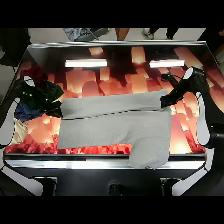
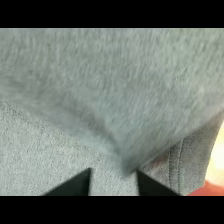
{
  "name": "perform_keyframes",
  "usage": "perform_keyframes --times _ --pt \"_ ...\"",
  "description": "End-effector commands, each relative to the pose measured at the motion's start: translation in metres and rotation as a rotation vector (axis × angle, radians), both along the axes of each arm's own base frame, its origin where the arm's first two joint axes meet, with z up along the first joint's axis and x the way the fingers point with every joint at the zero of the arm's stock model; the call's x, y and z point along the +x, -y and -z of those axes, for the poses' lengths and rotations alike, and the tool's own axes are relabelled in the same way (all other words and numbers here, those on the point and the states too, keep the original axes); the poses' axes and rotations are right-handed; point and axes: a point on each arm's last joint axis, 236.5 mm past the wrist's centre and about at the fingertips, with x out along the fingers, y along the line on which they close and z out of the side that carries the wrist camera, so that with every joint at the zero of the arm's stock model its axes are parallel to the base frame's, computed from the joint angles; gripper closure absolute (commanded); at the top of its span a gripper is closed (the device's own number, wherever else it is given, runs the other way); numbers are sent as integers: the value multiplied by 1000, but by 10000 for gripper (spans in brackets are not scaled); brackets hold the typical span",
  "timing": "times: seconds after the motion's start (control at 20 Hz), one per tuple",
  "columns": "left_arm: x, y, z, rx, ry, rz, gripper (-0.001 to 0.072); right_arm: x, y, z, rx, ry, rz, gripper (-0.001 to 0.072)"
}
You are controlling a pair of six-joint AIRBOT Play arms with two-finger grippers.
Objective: Fold the shirts.
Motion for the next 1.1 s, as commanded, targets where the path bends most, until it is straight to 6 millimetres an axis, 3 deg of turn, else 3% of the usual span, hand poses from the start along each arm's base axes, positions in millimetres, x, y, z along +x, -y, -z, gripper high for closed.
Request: perform_keyframes --times 0.0,0.15,0.25,0.35,0.5,0.6,0.7,0.9,1.05 --pt "-8 -9 -10 0 -21 -15 278 -13 2 -16 -9 -34 -48 252" --pt "-11 -29 -40 22 32 -103 278 -40 33 -53 -2 -70 11 221" --pt "-32 -32 -46 23 35 -128 278 -65 58 -64 11 -117 80 220" --pt "-74 -23 -24 23 3 -154 278 -88 71 -62 23 -146 131 220" --pt "-144 -9 22 12 -44 -159 278 -106 67 -54 45 -153 160 221" --pt "-162 -1 35 -13 -39 -184 278 -102 52 -59 113 -139 156 221" --pt "-170 1 43 -13 -43 -179 278 -106 46 -62 137 -153 147 221" --pt "-150 8 49 -37 29 -242 282 -108 49 -69 117 -134 145 219" --pt "-148 10 51 -29 38 -236 297 -119 56 -64 73 -154 143 213"
